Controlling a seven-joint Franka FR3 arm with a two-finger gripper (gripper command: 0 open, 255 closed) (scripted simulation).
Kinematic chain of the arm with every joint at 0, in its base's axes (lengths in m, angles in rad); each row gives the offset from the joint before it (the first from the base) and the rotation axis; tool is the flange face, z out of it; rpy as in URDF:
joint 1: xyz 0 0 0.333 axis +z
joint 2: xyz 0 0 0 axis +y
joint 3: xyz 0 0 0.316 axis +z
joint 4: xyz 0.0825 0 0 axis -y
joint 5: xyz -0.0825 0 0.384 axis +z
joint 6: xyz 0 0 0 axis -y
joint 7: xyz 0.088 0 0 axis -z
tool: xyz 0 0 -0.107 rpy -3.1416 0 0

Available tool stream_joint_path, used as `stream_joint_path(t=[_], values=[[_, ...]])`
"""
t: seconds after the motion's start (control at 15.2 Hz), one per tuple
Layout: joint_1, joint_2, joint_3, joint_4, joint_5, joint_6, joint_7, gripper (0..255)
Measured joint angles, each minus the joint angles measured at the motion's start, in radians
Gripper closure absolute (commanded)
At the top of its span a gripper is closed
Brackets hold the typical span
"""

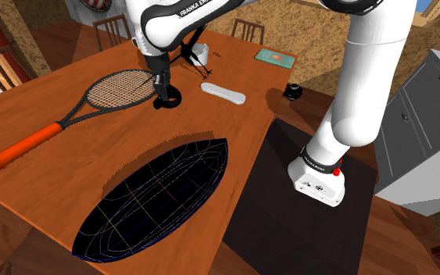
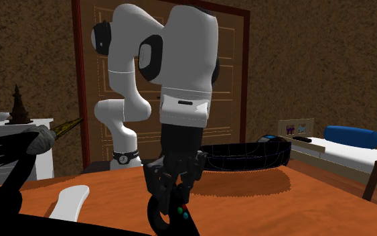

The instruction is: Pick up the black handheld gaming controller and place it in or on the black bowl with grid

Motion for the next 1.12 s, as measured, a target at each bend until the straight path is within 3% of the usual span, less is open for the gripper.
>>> stream_joint_path(t=[0.4, 1.12], values=[[0.000, -0.001, 0.000, 0.004, 0.001, -0.005, -0.001, 255], [-0.003, -0.052, 0.005, 0.077, 0.019, -0.127, -0.021, 255]])
